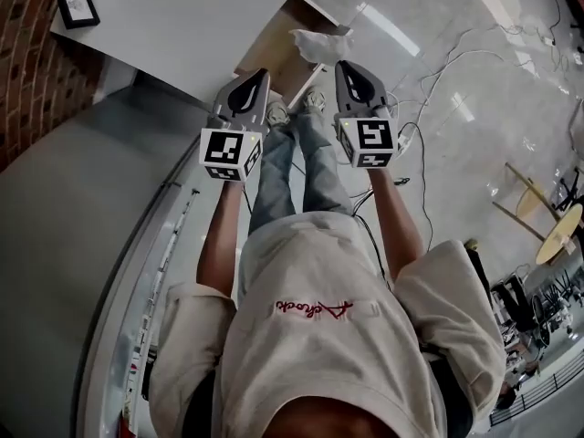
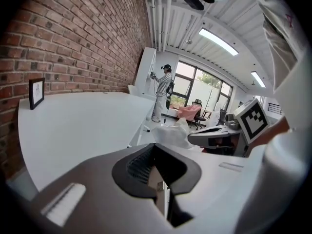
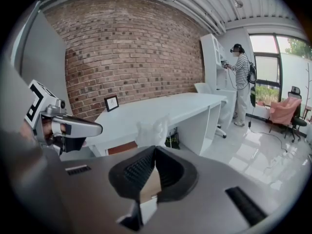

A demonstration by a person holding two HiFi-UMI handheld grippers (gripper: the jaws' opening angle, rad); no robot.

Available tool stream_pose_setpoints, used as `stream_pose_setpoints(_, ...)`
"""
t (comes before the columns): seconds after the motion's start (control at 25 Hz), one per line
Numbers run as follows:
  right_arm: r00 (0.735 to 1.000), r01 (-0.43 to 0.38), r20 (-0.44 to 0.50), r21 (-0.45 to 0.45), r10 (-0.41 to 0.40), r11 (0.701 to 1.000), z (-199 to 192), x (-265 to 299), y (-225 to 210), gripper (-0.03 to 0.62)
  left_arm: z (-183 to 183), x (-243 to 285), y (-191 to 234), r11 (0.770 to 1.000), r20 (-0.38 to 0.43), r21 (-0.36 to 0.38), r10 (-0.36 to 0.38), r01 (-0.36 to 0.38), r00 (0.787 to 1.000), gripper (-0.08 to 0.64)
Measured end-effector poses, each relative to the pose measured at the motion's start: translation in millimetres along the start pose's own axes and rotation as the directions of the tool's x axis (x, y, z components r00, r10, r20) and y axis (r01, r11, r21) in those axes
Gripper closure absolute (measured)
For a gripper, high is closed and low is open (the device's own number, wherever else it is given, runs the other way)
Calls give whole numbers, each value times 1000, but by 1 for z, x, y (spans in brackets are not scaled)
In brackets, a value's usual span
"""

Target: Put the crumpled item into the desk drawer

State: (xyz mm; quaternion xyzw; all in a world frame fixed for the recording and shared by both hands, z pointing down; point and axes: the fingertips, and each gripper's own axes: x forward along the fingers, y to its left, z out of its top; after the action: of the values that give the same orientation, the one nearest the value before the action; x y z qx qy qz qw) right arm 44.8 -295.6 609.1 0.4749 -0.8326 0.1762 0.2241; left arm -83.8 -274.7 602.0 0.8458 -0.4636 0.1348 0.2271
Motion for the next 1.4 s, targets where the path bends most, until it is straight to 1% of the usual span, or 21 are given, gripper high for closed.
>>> stream_pose_setpoints(0.16, 999, -15, -51, 9, 15, 1000, -45, -9, 7, 578, -41, -3, -19, 999, -27, -38, -17, 16, 999, 551)
stream_pose_setpoints(0.32, 994, -27, -102, 26, 29, 999, -89, -18, 15, 578, -78, -9, -28, 997, -54, -72, -10, 6, 998, 551)
stream_pose_setpoints(0.48, 991, -38, -124, 39, 42, 999, -131, -11, 15, 578, -118, -3, -28, 996, -78, -87, 1, -8, 997, 551)
stream_pose_setpoints(0.6, 990, -56, -130, 41, 61, 998, -150, -7, 15, 580, -137, 1, -27, 995, -85, -97, 18, -26, 996, 551)
stream_pose_setpoints(0.76, 989, -86, -117, 32, 89, 996, -150, 3, 24, 578, -143, -2, -23, 994, -93, -99, 35, -44, 995, 551)
stream_pose_setpoints(0.88, 987, -104, -122, 12, 105, 994, -147, 19, 25, 580, -145, 5, -20, 994, -89, -102, 38, -47, 995, 551)
stream_pose_setpoints(0.96, 988, -113, -108, -11, 111, 994, -141, 31, 24, 578, -147, 8, -18, 993, -84, -109, 39, -48, 996, 551)
stream_pose_setpoints(1.2, 989, -142, -49, -112, 137, 984, -119, 64, 24, 578, -155, 10, -14, 991, -84, -120, 46, -56, 995, 551)
stream_pose_setpoints(1.32, 987, -159, -49, -172, 153, 972, -110, 82, 21, 578, -161, 12, -11, 990, -93, -127, 48, -60, 994, 551)
stream_pose_setpoints(1.4, 984, -179, -64, -223, 169, 958, -107, 95, 19, 578, -163, 12, -9, 989, -96, -136, 50, -63, 994, 551)
